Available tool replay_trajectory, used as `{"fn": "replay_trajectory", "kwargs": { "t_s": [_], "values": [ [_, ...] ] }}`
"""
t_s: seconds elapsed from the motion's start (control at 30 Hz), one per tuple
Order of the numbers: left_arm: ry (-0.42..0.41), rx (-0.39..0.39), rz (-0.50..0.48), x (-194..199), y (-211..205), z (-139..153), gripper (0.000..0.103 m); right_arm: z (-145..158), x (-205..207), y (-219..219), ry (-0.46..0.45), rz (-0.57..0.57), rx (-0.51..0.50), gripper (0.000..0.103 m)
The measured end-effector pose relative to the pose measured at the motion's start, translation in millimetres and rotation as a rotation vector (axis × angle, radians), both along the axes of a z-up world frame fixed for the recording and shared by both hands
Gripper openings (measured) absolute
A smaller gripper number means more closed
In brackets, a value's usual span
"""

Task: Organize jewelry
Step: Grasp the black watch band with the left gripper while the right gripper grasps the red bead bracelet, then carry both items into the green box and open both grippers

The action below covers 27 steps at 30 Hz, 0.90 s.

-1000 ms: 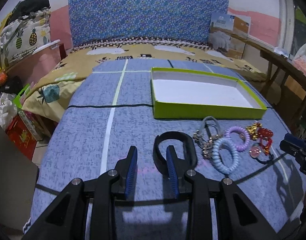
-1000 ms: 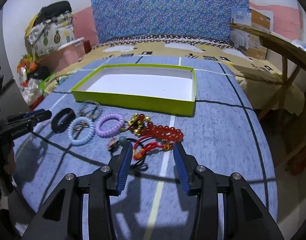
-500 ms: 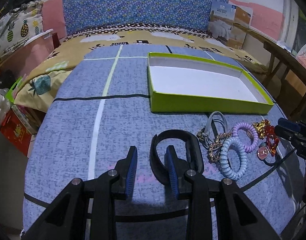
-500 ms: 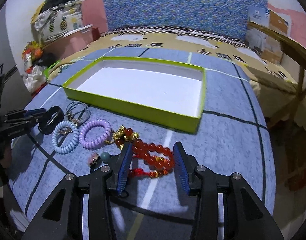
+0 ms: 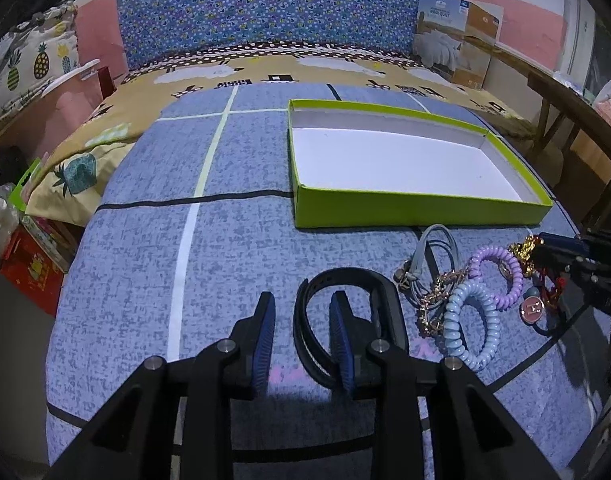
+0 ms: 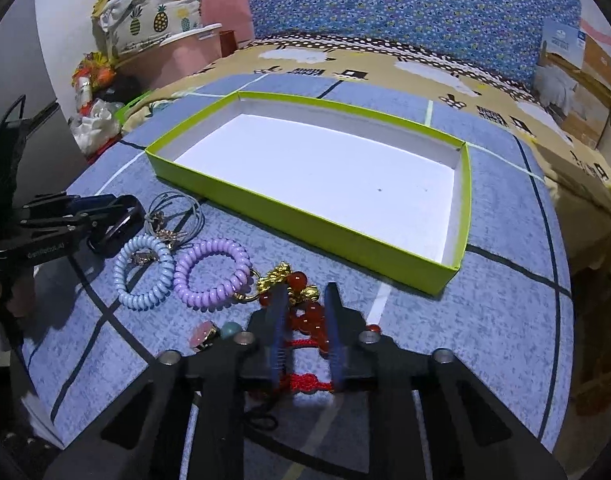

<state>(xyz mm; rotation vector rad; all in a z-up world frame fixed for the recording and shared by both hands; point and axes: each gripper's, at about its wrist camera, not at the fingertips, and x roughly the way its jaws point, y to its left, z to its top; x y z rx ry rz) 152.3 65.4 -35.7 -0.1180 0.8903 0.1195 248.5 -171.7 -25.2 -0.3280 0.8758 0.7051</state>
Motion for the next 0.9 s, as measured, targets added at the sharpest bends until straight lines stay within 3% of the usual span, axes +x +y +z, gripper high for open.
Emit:
{"fn": "replay_trajectory", "kwargs": {
  "t_s": [0.33, 0.9],
  "values": [
    [-0.01, 0.007, -0.017, 0, 1, 1, 0.01, 9, -10, -10, -0.031, -0.047, 0.042, 0.01],
    [-0.138, -0.014, -0.058, -26, 1, 40, 0.01, 61, -29, -36, -0.125, -0.146, 0.19, 0.01]
  ]
}}
